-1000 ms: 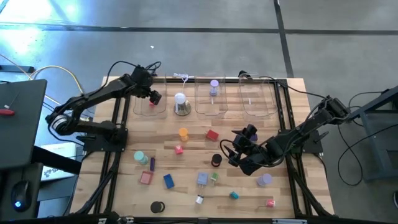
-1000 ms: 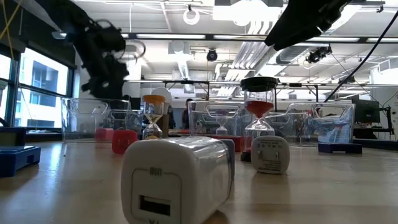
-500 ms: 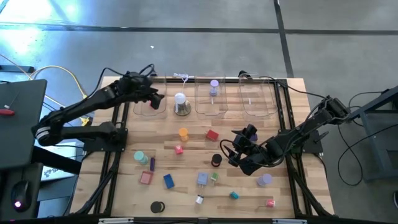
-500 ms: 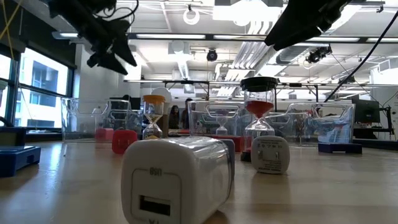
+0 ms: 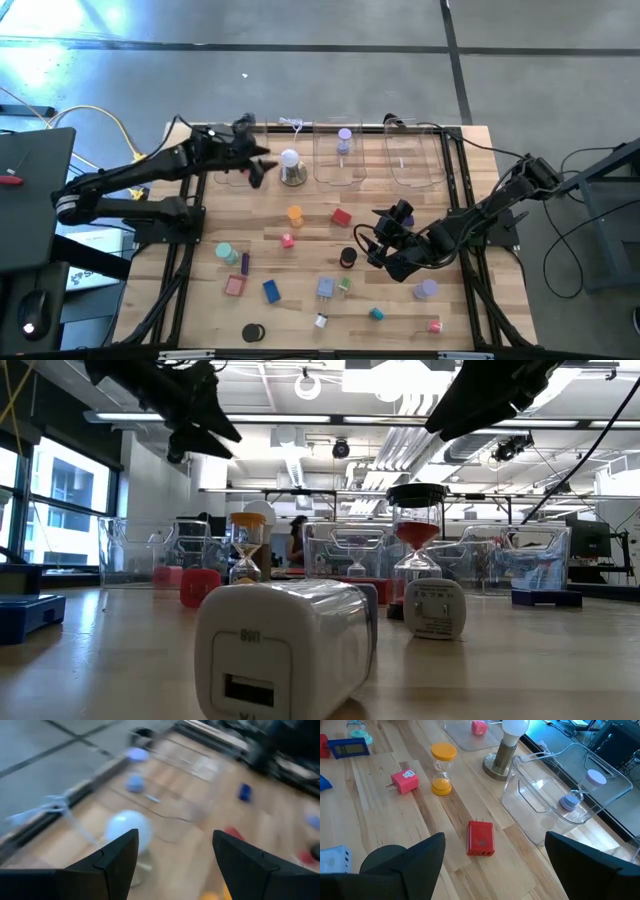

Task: Pick & Place Office items
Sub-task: Put the yellow hourglass into the middle transparent bin

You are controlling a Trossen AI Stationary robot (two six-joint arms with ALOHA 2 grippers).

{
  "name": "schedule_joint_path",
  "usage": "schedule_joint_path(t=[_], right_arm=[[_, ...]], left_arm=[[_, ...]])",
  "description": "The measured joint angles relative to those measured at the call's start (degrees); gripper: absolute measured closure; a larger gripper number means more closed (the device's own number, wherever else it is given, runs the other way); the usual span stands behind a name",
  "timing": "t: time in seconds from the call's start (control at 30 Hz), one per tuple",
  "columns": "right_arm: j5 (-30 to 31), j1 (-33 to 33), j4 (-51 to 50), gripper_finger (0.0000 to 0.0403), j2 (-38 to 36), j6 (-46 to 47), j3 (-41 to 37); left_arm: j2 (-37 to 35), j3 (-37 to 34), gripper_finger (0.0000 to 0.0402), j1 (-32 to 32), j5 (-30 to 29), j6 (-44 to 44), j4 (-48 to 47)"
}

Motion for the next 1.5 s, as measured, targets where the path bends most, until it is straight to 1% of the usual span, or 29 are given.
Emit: schedule_joint_path(t=[0.17, 0.23, 0.3, 0.43, 0.53, 0.67, 0.77, 1.0, 1.17, 1.27, 1.4, 1.5], right_arm=[[0.01, 0.0, 0.0, 0.007, 0.02, 0.0, 0.0], [0.01, 0.0, 0.0, 0.007, 0.02, 0.0, 0.0], [0.0, 0.0, -0.02, 0.007, 0.02, 0.0, 0.0], [0.07, 0.0, -0.02, 0.007, 0.02, -0.13, 0.0], [0.07, 0.0, -0.02, 0.007, 0.02, -0.17, 0.0], [0.04, 0.0, 0.0, 0.007, 0.02, -0.01, 0.0], [0.02, 0.0, 0.0, 0.007, 0.02, -0.02, 0.0], [0.02, 0.0, 0.0, 0.007, 0.02, 0.0, 0.0], [0.02, -0.03, -0.02, 0.007, 0.02, -0.04, 0.0], [0.01, -0.04, -0.02, 0.007, 0.02, -0.26, 0.0], [0.0, -0.04, -0.02, 0.007, 0.02, -0.33, 0.0], [0.02, -0.04, -0.02, 0.007, 0.02, -0.39, 0.0]], left_arm=[[1.82, 0.0, 0.0153, -6.65, 10.46, 1.53, -0.01], [2.75, 0.0, 0.0153, -9.81, 12.1, 1.92, -0.12], [3.51, -0.01, 0.0153, -12.82, 11.38, 3.57, -0.25], [5.1, -0.02, 0.0153, -17.34, 6.58, 9.09, -0.22], [6.51, -0.02, 0.0153, -19.66, 3.38, 11.93, -0.2], [8.87, -0.04, 0.0153, -21.51, -0.51, 13.08, -0.16], [11.07, -0.04, 0.0153, -21.67, -0.64, 12.01, -0.14], [16.05, -0.11, 0.0153, -21.65, -0.66, 13.25, 0.08], [16.43, -0.11, 0.0153, -21.64, -0.7, 11.09, 1.06], [16.3, -0.11, 0.0153, -21.62, -0.67, 11.52, 1.45], [16.3, -0.11, 0.0153, -21.88, 2.72, 12.12, 1.55], [16.3, -0.11, 0.0153, -21.91, 3.03, 11.08, 1.59]])
